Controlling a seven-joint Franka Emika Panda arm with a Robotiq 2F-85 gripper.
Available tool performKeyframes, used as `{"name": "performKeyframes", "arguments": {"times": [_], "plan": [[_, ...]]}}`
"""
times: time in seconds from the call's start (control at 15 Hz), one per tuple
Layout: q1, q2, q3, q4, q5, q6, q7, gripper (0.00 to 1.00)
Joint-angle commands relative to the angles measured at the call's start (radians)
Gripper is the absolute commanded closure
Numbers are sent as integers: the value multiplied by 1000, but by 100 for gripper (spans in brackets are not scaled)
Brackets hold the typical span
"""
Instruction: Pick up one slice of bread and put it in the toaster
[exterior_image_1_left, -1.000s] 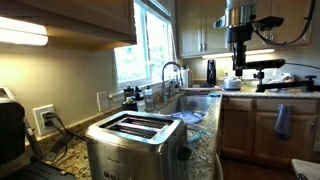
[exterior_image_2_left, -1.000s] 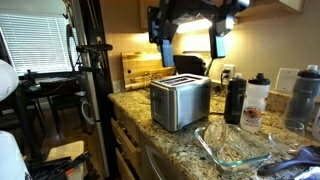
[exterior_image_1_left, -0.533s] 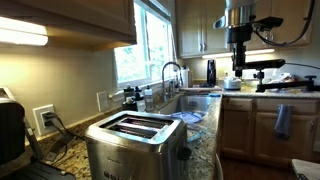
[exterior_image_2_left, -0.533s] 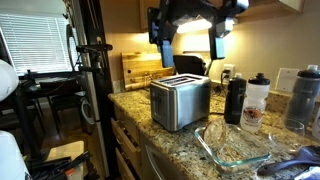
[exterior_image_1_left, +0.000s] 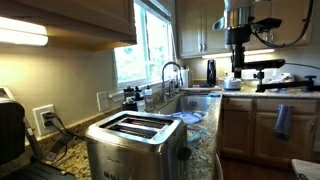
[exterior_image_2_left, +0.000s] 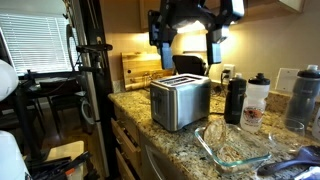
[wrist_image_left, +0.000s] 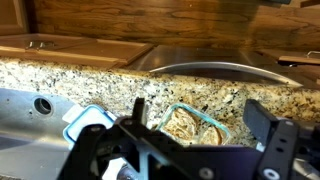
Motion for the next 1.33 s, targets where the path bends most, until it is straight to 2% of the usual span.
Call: {"name": "performKeyframes", "arguments": {"times": [0.0,0.33,1.27], "plan": [[22,20,-11,22,38,-3,-1,0],[43,42,-10,32,78,19,0,0],[76,150,17,33,209,171,11,0]]}}
